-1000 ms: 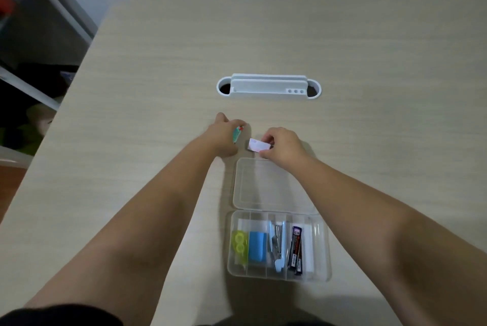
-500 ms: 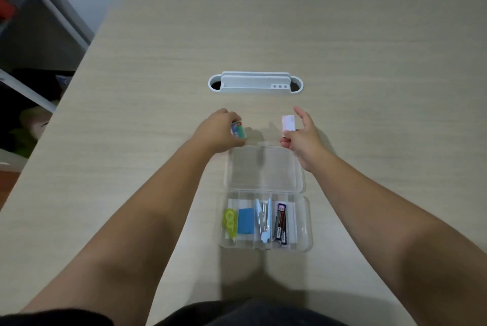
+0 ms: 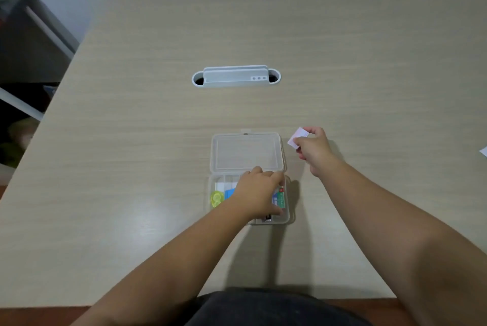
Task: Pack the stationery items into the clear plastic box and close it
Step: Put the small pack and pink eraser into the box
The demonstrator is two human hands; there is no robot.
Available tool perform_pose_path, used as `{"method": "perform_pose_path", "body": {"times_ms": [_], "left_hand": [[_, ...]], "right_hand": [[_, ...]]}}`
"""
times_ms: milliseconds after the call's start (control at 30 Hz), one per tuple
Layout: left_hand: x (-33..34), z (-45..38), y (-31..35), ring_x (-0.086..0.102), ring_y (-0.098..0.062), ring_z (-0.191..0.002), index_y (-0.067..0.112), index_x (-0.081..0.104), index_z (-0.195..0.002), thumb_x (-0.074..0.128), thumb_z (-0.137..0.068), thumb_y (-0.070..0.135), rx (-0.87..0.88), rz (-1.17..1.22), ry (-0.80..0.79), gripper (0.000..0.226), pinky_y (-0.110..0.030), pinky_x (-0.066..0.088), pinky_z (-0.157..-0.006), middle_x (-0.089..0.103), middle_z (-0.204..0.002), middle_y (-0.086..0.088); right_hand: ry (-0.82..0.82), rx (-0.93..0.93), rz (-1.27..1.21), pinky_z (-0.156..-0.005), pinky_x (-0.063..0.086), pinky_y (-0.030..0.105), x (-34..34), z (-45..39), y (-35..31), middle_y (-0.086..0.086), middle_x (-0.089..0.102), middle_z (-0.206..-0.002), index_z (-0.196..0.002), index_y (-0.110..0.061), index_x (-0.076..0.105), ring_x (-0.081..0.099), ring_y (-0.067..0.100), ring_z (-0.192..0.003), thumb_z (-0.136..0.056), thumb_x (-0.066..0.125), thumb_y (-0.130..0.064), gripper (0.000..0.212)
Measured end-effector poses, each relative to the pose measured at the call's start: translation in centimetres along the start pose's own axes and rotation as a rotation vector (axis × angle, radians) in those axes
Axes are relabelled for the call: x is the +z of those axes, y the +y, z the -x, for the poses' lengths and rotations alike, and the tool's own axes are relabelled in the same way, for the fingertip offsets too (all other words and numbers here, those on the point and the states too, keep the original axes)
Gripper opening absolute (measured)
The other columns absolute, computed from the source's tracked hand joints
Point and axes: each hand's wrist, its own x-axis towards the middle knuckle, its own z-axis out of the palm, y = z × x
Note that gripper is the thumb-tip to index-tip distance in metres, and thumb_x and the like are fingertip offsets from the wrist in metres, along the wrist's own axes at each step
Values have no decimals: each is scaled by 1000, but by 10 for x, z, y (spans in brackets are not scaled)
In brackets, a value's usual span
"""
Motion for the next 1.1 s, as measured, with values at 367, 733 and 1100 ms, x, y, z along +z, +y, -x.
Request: {"method": "perform_pose_path", "body": {"times_ms": [367,733,1100], "left_hand": [[23,14,-20,40,-18,-123,35,72,-108,59,-80,63,89,48,63,42,-37,35,-101,59,-130,16],[30,24,-69,23,-27,-143,26,43,-142,36,-94,57,-446,261,410,57,-45,22,-118,34,-154,2],[24,28,-79,35,-28,-140,18,26,-152,48,-98,31,-685,948,499,60,-45,30,-117,38,-154,-5]], "right_hand": [[-103,-40,41,-68,50,29,-12,17,27,9,63,-94,-105,-22,52,58,17,-70,-83,60,-4,29],[-216,-343,536,-74,42,24,-5,35,61,2,56,-92,-96,-21,70,55,15,-80,-78,71,-12,21],[-216,-481,686,-97,46,27,-7,40,71,-3,40,-120,-120,-40,55,48,14,-111,-70,79,-16,60]]}}
